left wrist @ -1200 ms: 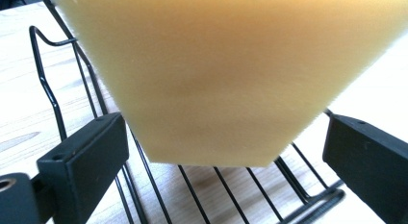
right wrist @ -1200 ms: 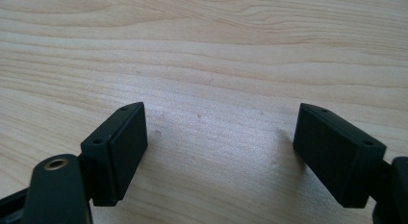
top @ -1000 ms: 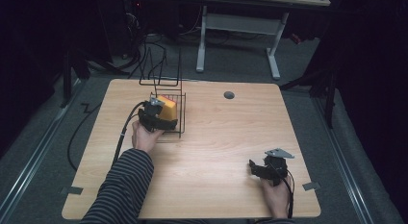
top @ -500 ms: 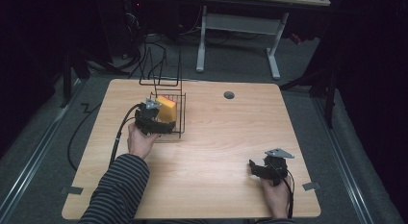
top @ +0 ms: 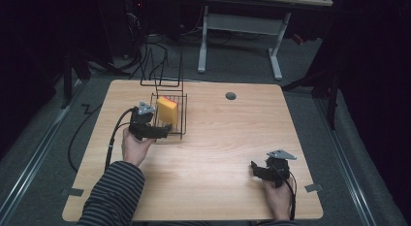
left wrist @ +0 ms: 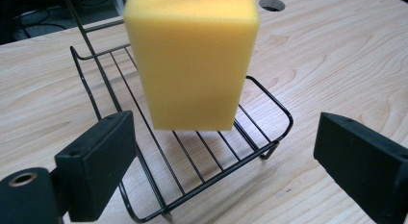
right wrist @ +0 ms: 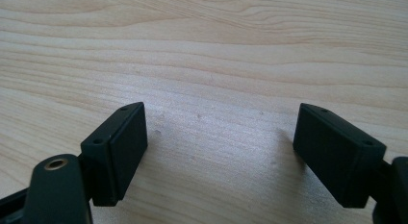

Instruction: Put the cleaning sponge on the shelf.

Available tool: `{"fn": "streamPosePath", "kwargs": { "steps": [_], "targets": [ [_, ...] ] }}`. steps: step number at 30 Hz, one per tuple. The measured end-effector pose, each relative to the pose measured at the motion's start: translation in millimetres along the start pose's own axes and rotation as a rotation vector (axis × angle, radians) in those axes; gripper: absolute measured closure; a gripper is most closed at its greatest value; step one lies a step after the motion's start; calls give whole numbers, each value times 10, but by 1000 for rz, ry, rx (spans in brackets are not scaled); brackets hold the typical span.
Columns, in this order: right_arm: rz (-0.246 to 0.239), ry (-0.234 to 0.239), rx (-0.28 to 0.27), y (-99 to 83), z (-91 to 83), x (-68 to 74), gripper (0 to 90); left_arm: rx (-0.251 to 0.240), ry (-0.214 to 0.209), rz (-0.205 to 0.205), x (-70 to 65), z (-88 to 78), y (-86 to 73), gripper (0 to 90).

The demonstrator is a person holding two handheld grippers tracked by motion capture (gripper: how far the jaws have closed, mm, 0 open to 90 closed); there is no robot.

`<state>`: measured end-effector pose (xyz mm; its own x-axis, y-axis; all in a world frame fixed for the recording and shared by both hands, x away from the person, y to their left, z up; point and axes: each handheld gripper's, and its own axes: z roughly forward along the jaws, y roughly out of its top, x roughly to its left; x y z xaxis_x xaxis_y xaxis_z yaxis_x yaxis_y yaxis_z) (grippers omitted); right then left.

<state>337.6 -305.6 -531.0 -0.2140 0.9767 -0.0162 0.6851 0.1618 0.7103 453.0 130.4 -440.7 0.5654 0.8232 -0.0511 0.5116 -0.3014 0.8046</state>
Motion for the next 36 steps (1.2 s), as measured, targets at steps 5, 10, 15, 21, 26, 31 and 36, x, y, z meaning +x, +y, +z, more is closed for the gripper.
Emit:
{"fn": "streamPosePath", "kwargs": {
  "steps": [5,10,15,21,26,31,36],
  "targets": [
    [0,-1,-1,0,1,1,195,-18,0,-4,10,-100,-32,97],
    [0,-1,-1,0,1,1,195,-36,0,-11,28,-196,-49,106],
    [1,-1,-1,0,1,1,195,-51,-5,-20,37,-284,-78,113],
    [0,-1,-1,0,1,1,195,-63,-1,-27,56,-365,-104,116],
    [0,-1,-1,0,1,1,195,-70,2,-27,67,-429,-134,119],
    [0,-1,-1,0,1,1,195,-88,7,-38,83,-504,-159,120],
    [1,-1,-1,0,1,1,195,-99,14,-45,90,-579,-208,122]
  ]
}}
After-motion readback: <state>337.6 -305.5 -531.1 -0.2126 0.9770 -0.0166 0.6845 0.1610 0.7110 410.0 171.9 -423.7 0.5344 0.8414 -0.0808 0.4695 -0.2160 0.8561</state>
